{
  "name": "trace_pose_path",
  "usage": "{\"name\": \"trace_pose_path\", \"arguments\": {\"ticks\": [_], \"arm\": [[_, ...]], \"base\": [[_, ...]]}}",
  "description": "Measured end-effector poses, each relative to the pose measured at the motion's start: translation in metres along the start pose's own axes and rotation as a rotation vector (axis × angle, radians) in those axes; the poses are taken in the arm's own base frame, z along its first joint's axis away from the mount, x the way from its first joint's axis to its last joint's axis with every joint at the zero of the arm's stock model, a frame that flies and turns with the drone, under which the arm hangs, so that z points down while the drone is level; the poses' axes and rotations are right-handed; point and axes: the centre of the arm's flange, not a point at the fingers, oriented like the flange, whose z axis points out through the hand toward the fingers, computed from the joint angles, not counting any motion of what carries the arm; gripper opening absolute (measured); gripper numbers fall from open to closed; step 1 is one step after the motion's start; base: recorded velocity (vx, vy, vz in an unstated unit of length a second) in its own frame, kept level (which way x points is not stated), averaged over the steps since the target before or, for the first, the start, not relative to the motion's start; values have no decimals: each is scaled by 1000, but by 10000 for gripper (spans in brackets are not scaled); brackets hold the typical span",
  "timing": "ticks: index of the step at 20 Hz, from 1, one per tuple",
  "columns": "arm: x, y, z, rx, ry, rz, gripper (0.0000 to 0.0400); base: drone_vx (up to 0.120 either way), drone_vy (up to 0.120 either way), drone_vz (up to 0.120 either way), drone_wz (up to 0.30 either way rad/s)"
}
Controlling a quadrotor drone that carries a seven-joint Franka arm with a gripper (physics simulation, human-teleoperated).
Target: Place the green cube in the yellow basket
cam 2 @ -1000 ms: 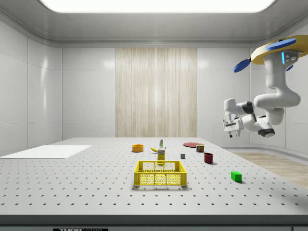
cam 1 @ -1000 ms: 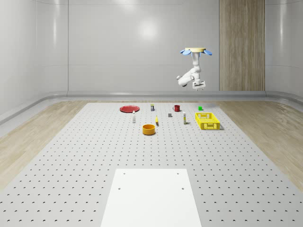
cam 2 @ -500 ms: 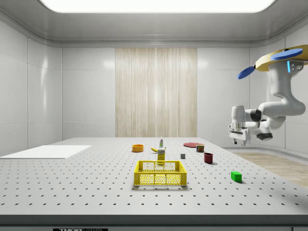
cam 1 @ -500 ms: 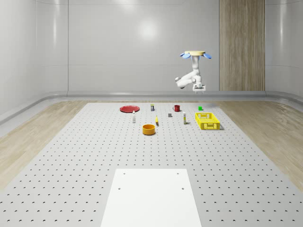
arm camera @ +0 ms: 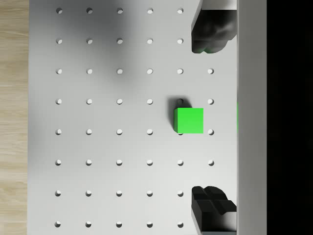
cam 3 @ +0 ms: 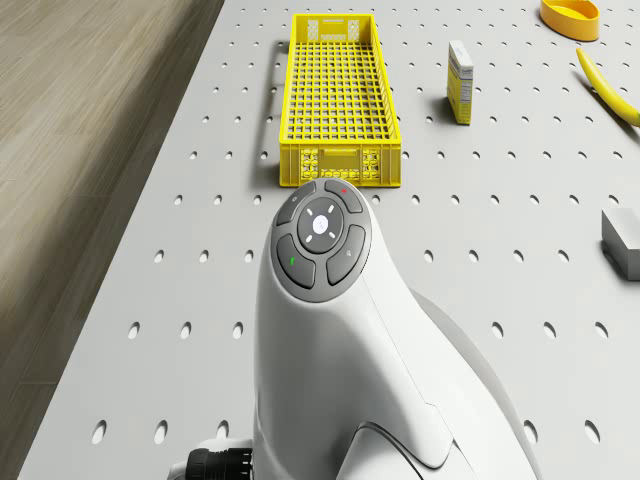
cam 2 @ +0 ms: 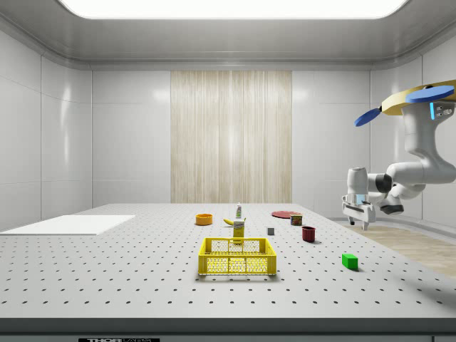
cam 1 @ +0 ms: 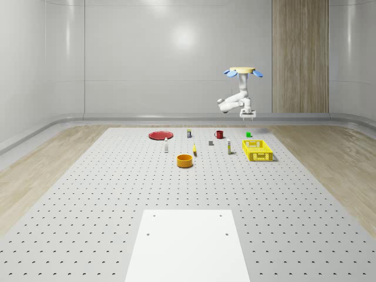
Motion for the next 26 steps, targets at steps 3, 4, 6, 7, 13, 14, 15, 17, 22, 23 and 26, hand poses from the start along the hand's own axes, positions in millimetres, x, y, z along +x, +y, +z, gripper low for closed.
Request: {"name": "trace_pose_path", "arguments": {"ticks": [3,4,6,7,13,14,15,17,22,23,26], "arm": [[0,0,0,-1,1,0,400],[0,0,0,-2,2,0,400],[0,0,0,-2,2,0,400],[0,0,0,-2,2,0,400],[0,0,0,-3,3,0,400],[0,0,0,-3,3,0,400],[0,0,0,-3,3,0,400],[0,0,0,-3,3,0,400],[0,0,11,-3,3,0,400],[0,0,15,-3,3,0,400],[0,0,27,-3,3,0,400]], "base": [[27,0,-120,0],[120,0,-120,0],[60,0,-120,0],[0,0,-120,0],[27,0,-120,0],[80,0,-120,0],[120,0,-120,0],[0,0,-120,0],[0,0,-16,0],[0,0,0,0],[0,0,0,0]]}}
